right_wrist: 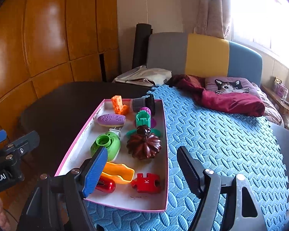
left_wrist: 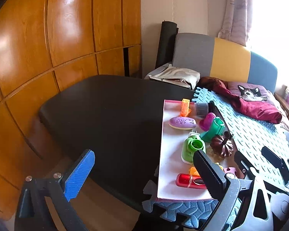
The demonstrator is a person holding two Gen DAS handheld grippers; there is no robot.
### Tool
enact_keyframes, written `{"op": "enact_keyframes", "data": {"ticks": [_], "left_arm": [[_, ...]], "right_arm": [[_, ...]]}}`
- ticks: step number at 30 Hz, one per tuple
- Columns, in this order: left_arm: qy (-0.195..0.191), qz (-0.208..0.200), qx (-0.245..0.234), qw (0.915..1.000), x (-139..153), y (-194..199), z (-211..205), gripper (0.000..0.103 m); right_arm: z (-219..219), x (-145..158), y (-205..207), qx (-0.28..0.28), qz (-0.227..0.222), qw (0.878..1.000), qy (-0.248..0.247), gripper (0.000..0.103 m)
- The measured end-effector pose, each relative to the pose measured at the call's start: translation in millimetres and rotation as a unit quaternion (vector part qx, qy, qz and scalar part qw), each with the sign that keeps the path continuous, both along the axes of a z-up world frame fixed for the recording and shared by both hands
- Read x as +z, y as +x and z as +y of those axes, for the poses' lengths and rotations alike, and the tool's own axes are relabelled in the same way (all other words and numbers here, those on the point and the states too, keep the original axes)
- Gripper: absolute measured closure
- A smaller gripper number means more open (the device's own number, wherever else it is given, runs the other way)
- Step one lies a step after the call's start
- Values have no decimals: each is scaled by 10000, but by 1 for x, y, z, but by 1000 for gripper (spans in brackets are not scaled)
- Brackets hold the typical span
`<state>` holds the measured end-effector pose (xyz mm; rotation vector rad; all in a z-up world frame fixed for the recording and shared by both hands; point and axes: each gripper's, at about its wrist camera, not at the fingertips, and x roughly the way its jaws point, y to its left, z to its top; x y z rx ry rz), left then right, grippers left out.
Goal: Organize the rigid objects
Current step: 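Open the right gripper and withdraw both tools from the tray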
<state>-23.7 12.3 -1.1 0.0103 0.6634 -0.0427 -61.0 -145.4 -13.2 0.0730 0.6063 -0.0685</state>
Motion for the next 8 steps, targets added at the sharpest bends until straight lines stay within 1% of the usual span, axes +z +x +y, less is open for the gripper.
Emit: {"op": "enact_keyframes", "data": {"ticks": [4,8], "left_arm": [[43,-78,-8,10000,0,-2,-1,2],[16,-23,-33,10000,-2,1,-1,2]], "right_arm": [[3,-1,-1,36,20,10000,-43,28],[6,-2,0,83,18,9999,-83,28]]}}
